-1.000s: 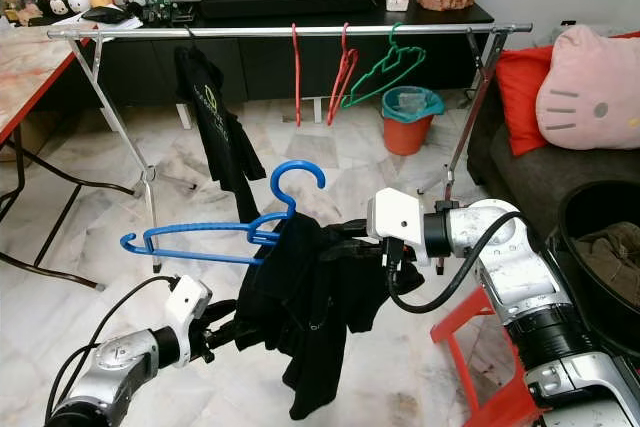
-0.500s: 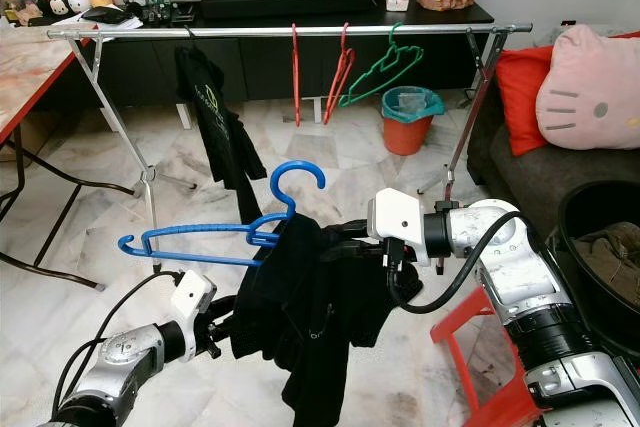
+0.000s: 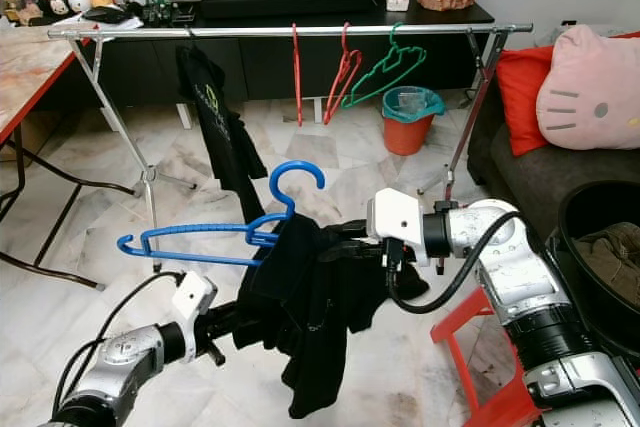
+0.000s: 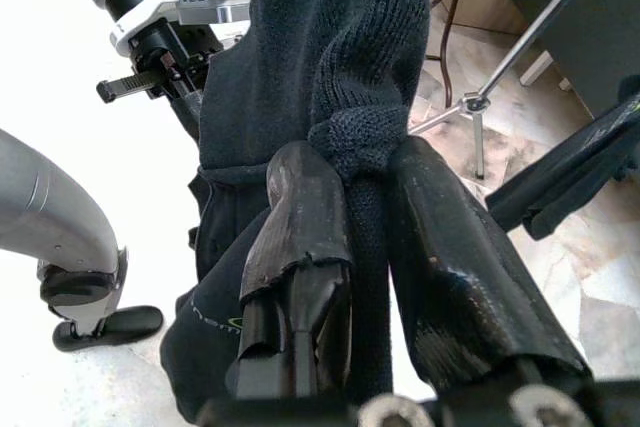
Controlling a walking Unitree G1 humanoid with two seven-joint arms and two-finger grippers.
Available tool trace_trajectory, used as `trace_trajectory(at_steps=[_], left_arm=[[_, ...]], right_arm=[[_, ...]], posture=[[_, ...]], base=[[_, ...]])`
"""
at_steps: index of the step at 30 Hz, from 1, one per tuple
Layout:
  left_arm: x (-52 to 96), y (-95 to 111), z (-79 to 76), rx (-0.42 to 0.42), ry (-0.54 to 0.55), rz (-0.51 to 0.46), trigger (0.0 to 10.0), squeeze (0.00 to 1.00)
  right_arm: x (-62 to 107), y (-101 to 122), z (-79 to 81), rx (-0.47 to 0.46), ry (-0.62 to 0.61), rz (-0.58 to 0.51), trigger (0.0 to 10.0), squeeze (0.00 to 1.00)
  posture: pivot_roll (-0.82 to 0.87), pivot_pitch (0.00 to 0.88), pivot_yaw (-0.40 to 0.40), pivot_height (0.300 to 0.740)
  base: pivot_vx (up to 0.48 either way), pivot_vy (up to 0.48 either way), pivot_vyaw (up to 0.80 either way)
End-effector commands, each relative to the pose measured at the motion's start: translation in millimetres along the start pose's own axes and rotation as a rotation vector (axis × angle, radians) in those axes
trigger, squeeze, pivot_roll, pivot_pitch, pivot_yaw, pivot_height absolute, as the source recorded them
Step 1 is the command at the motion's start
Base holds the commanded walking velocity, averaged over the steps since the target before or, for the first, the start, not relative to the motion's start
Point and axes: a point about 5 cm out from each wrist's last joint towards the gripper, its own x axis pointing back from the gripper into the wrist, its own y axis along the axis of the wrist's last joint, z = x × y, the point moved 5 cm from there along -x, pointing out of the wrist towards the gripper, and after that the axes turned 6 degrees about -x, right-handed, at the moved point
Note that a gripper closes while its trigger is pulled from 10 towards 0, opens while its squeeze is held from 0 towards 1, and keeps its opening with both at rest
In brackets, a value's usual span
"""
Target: Hang hanger
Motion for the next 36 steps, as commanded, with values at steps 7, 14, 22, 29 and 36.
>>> trace_trajectory(at_steps=[7,14,22,29,36], left_arm=[[1.3,0,1.1,-0.006,0.001,0.0,0.0,0.0],[1.2,0,1.1,-0.005,0.003,-0.001,0.0,0.0],[2.2,-5,4.7,-0.016,0.035,0.029,0.0,0.0],[10.9,-23,19.2,-0.056,0.151,0.141,0.0,0.0],[18.3,-30,35.1,-0.08,0.281,0.197,0.0,0.0]], right_arm=[[2.6,16,-6.2,0.036,-0.019,-0.049,0.0,0.0],[0.9,16,-5.0,0.034,-0.017,-0.053,0.0,0.0],[-1.5,11,-4.6,0.034,-0.022,-0.033,0.0,0.0],[1.0,-10,-1.7,0.058,-0.018,0.076,0.0,0.0],[2.8,-23,2.6,0.076,-0.005,0.146,0.0,0.0]], posture=[[-0.07,0.0,0.06,0.74],[-0.07,0.0,0.06,0.74],[-0.06,0.0,0.062,0.74],[-0.06,0.0,0.062,0.74],[-0.06,0.0,0.062,0.74]], base=[[0.0,0.0,0.0],[0.0,0.0,0.0],[0.0,0.0,0.0],[0.0,0.0,0.0],[0.0,0.0,0.0]])
